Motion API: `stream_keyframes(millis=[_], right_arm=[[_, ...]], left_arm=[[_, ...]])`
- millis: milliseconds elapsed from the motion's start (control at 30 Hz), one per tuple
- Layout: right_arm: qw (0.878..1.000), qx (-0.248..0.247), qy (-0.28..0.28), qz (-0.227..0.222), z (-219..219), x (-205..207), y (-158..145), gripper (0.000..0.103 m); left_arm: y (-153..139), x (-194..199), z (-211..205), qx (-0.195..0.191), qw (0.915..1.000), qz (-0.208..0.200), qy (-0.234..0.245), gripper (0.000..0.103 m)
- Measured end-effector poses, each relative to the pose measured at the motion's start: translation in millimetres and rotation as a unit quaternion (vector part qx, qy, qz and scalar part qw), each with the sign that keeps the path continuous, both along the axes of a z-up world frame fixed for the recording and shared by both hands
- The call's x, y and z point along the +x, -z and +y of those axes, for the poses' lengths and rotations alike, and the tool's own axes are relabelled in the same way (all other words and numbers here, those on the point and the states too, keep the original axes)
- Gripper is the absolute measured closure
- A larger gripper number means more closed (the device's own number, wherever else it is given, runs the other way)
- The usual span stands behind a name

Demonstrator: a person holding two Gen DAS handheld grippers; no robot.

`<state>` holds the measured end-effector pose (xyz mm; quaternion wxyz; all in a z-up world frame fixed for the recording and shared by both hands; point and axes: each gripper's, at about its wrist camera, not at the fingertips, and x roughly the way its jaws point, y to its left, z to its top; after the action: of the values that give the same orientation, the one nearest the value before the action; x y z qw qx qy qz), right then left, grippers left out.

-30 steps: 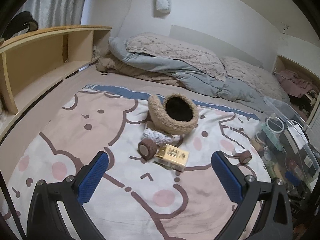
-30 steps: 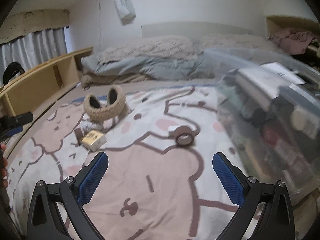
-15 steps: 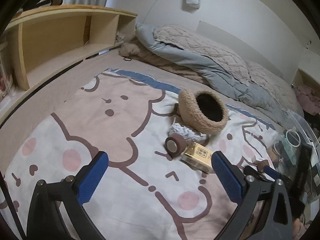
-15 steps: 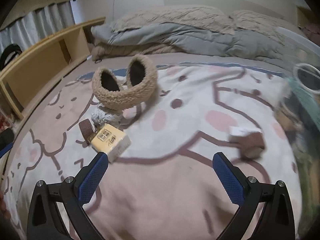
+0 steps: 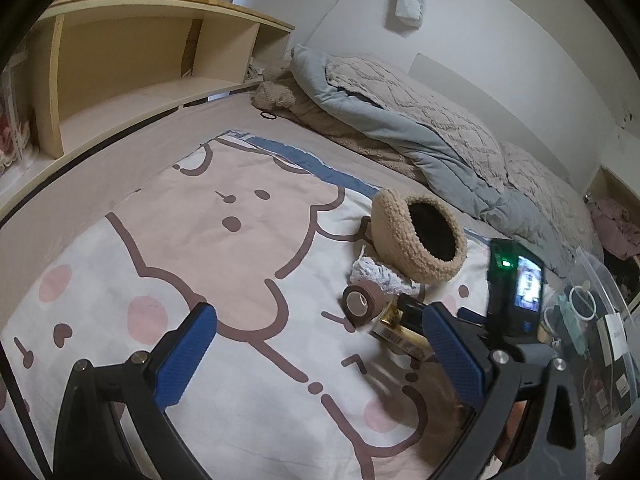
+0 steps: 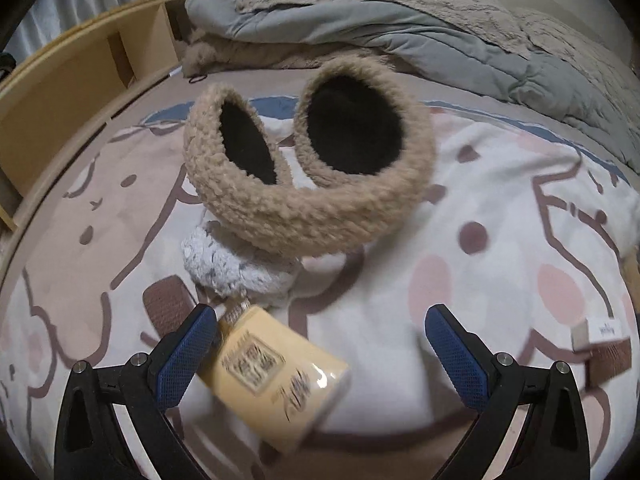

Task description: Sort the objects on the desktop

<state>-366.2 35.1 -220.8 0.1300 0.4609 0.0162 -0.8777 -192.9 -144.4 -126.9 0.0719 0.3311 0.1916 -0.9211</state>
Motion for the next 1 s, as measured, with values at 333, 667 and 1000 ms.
stream_keyframes(millis=[333,667,1000], right_arm=[[0.998,-0.053,0.046,0.003,46.3,21.5,26.9,0.0],[0.997,-0.053,0.056,-0.002,81.4,77.1,25.1,0.0],[0.997,-0.064,0.035,-0.005,104.4,132.3,21.6,0.0]], left_arm=[[0.9,1.8,-1.2,-0.002,1.0,0.003,0.004,0.0],[4.2,2.7,19.6,-0.017,0.9995,-0.002,0.028,0.0],[12.3,0.4,48.0,-0.039,0.9973,-0.015,0.06,0.0]])
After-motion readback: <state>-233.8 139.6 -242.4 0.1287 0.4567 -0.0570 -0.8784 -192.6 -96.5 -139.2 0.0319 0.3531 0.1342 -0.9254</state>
